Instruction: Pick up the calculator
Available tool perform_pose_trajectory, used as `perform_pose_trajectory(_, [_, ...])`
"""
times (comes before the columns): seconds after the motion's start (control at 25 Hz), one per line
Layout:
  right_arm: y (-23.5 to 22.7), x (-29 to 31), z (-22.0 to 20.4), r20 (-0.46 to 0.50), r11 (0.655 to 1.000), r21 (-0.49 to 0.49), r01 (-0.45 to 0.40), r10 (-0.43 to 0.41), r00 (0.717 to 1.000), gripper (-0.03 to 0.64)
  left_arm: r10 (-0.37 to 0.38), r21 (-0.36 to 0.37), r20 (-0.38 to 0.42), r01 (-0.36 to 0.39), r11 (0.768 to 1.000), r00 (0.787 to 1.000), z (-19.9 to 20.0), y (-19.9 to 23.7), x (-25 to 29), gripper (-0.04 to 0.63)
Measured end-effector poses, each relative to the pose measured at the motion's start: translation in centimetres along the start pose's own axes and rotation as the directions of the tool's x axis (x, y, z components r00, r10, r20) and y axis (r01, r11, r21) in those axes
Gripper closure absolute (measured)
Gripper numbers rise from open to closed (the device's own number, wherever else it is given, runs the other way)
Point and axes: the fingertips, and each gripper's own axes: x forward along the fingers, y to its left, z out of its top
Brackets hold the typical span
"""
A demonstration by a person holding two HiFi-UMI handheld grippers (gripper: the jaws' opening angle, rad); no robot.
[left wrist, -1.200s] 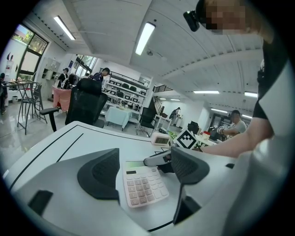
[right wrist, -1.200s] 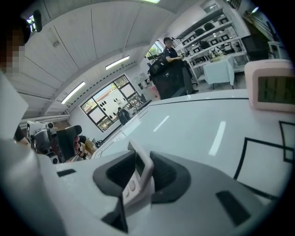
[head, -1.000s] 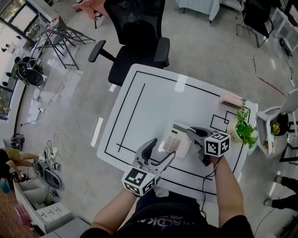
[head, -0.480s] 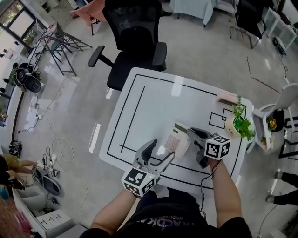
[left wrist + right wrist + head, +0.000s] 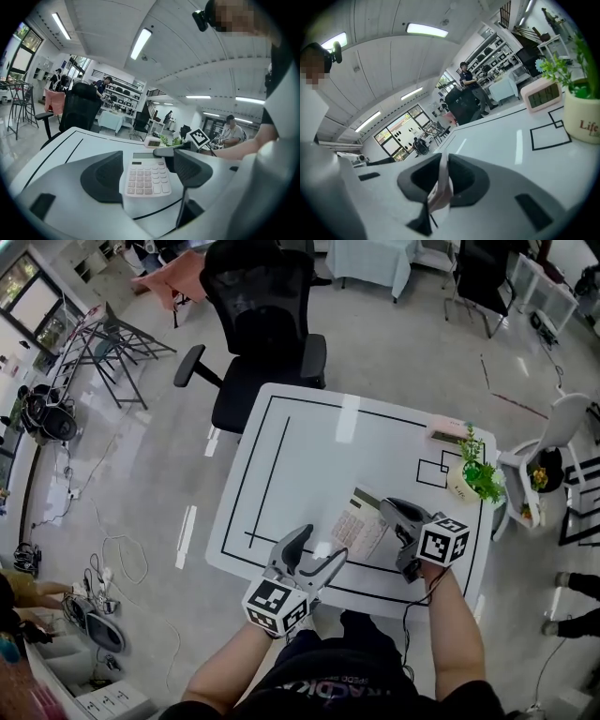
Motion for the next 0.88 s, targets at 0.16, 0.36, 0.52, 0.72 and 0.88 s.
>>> perform_pose_trajectory(0.16, [2.4,-1.2,0.7,0.05,1.0,0.016,-0.025,0.025,0.998,0.569,-0.017,-0.024,-0.005,0.017,1.0,1.0,-0.1,0.4,-1.3,0.255])
perform_pose_trajectory(0.36, [5.9,-2.5,1.3,0.097,0.998,0.006,-0.069,0.069,0.993,0.569,-0.065,-0.105,-0.034,0.061,0.993,0.997,-1.0,1.1,-2.7,0.255])
perform_pose_trajectory(0.52, [9.1,-3.2,1.6,0.119,0.993,-0.013,-0.116,0.117,0.986,0.569,-0.118,-0.172,-0.04,0.11,0.979,0.992,-1.4,1.3,-3.7,0.255])
perform_pose_trajectory(0.72, [13.4,-3.7,1.7,0.123,0.982,-0.054,-0.181,0.186,0.975,0.569,-0.197,-0.262,-0.021,0.184,0.947,0.98,-1.4,1.2,-5.4,0.255])
perform_pose_trajectory(0.88, [16.3,-3.8,1.3,0.122,0.97,-0.074,-0.229,0.237,0.964,0.569,-0.267,-0.351,0.013,0.254,0.901,0.964,-1.2,1.0,-7.0,0.255])
